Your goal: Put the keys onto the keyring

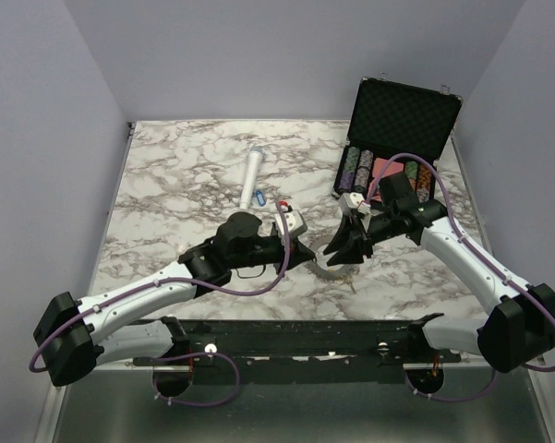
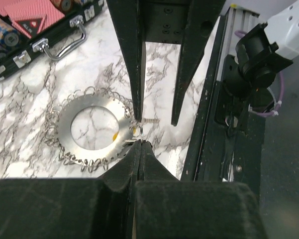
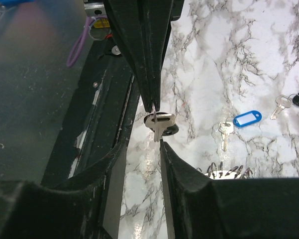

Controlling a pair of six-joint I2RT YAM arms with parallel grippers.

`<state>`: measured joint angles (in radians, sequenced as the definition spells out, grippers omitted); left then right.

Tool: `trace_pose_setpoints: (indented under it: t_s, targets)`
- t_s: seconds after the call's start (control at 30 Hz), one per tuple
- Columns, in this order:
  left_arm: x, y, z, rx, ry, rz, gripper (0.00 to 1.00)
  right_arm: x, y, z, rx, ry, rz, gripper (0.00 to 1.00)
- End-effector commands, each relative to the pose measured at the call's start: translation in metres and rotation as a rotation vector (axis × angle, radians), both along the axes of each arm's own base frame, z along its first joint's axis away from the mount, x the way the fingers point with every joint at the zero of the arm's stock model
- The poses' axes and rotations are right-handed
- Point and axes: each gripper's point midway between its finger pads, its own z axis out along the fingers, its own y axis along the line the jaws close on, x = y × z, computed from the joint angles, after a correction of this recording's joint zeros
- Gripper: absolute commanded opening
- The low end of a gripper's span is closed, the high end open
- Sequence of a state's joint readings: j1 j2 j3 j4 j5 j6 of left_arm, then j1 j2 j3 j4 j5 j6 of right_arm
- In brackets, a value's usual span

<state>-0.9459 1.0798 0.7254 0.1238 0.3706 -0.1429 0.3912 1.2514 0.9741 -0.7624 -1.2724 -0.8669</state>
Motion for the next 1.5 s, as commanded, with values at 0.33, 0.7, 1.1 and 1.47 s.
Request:
trace_pose_setpoints:
  t_s: [0.33,0.7,1.1,1.47]
  targets:
    - [-0.023,0.001,-0.015,0.326,0.179,-0.226,0.00,-0.004,0.002,-0.006,0.026,0.011,0.027,0.47]
    - [-0.017,-0.010,-0.013,0.352,0.207,-0.254,0.00,-0.014,0.008,-0.008,0.057,0.045,0.068,0.44]
    - [-0.015,-0.014,-0.007,0.309,0.222,-0.259,0.00,-0.016,0.010,-0.008,0.067,0.054,0.079,0.40]
    - [-0.015,-0.019,-0.004,0.284,0.247,-0.261,0.00,-0.016,0.012,-0.010,0.063,0.059,0.080,0.34]
